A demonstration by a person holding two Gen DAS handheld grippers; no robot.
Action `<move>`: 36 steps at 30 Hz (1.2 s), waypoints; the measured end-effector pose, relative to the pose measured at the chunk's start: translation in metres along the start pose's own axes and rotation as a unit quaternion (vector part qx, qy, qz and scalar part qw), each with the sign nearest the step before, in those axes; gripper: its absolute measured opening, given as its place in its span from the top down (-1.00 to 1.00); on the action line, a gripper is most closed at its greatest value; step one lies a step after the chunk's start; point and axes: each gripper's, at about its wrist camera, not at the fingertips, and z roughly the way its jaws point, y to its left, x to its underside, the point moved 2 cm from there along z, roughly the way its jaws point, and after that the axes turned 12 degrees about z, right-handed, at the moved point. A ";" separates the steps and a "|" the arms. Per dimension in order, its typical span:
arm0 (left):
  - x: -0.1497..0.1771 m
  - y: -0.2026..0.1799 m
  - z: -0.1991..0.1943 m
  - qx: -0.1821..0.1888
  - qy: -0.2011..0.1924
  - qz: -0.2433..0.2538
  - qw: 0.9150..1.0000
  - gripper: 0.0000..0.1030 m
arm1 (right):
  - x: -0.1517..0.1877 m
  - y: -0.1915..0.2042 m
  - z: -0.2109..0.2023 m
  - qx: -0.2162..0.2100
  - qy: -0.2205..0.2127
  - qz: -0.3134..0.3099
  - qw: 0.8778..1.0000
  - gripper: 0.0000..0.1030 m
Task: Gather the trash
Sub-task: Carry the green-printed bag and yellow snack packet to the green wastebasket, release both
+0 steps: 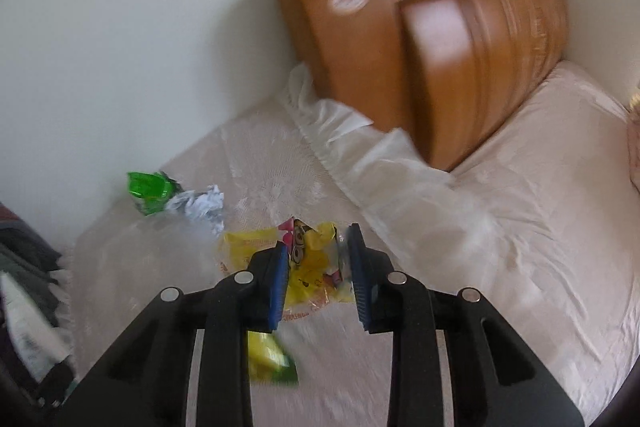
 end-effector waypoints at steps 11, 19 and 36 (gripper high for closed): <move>0.003 -0.154 -0.051 0.146 -0.014 0.089 0.985 -0.11 | 0.143 -0.152 -0.169 0.072 -0.018 0.073 0.995 0.41; 0.008 -0.276 -0.056 0.239 0.004 0.173 0.956 -0.11 | 0.224 -0.261 -0.240 0.138 -0.017 0.171 0.975 0.41; 0.078 -0.436 -0.010 0.318 0.132 0.304 0.888 -0.47 | 0.273 -0.347 -0.271 0.154 -0.018 0.255 0.954 0.38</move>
